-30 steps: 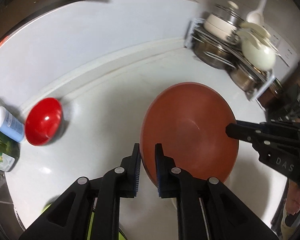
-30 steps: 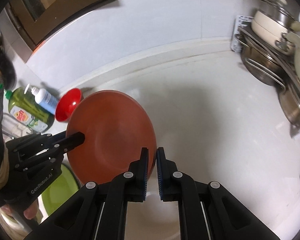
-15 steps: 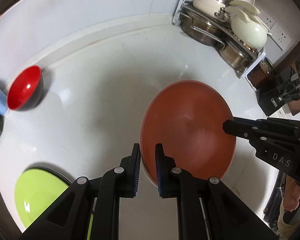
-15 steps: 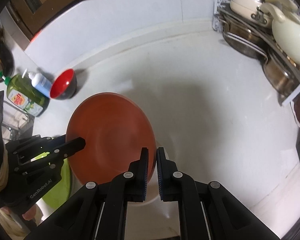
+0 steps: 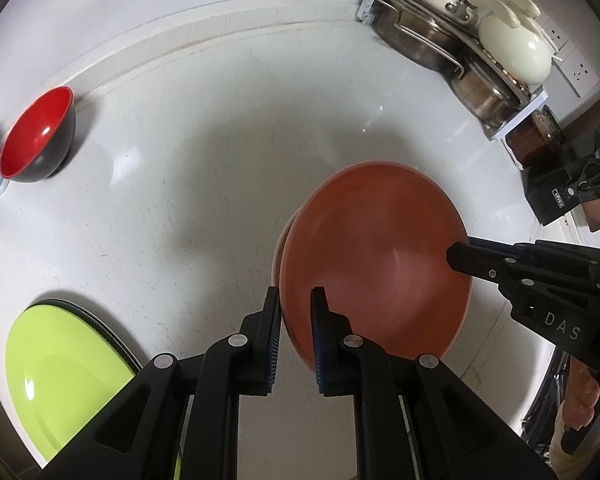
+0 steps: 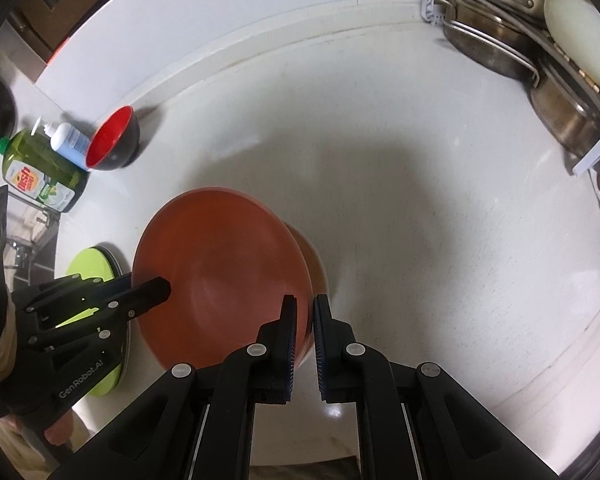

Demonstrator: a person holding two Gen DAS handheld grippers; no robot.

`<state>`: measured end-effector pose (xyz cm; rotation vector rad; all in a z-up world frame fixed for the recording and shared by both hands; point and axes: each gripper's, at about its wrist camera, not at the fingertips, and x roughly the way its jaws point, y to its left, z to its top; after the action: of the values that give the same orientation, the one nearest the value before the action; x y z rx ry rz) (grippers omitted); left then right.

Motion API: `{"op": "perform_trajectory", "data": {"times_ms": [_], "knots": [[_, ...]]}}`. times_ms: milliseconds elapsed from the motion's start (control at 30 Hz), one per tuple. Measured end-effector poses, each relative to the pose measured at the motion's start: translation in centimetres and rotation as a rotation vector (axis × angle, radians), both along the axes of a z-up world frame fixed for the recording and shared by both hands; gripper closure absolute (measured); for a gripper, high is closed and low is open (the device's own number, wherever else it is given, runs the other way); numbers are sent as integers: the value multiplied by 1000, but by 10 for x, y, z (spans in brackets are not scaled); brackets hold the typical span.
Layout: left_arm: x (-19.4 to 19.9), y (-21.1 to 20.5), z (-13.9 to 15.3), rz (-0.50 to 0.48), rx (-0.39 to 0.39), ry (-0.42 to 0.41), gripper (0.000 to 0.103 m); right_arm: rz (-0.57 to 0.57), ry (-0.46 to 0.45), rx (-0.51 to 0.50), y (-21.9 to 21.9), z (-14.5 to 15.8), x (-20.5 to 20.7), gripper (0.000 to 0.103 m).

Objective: Organize plates and bowls
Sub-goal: 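Carry the pink bowl with both grippers over the white bowl, then lower the pink bowl into the white bowl and open both grippers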

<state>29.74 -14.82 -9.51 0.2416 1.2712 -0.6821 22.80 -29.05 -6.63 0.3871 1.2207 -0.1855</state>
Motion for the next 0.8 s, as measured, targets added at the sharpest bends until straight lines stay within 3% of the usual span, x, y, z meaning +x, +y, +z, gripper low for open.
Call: {"op": "perform_trajectory", "data": {"times_ms": [333, 533, 667, 800], "knots": [[1, -2, -6, -2, 7, 7, 87, -1, 29, 9, -2, -12, 2, 93], [3, -3, -5, -5, 5, 2, 75, 0, 40, 24, -2, -18, 3, 92], [4, -2, -4, 7, 13, -31, 58, 12, 33, 18, -2, -18, 3, 91], [5, 4, 5, 23, 8, -80, 50, 14, 12, -20, -1, -13, 3, 69]]}}
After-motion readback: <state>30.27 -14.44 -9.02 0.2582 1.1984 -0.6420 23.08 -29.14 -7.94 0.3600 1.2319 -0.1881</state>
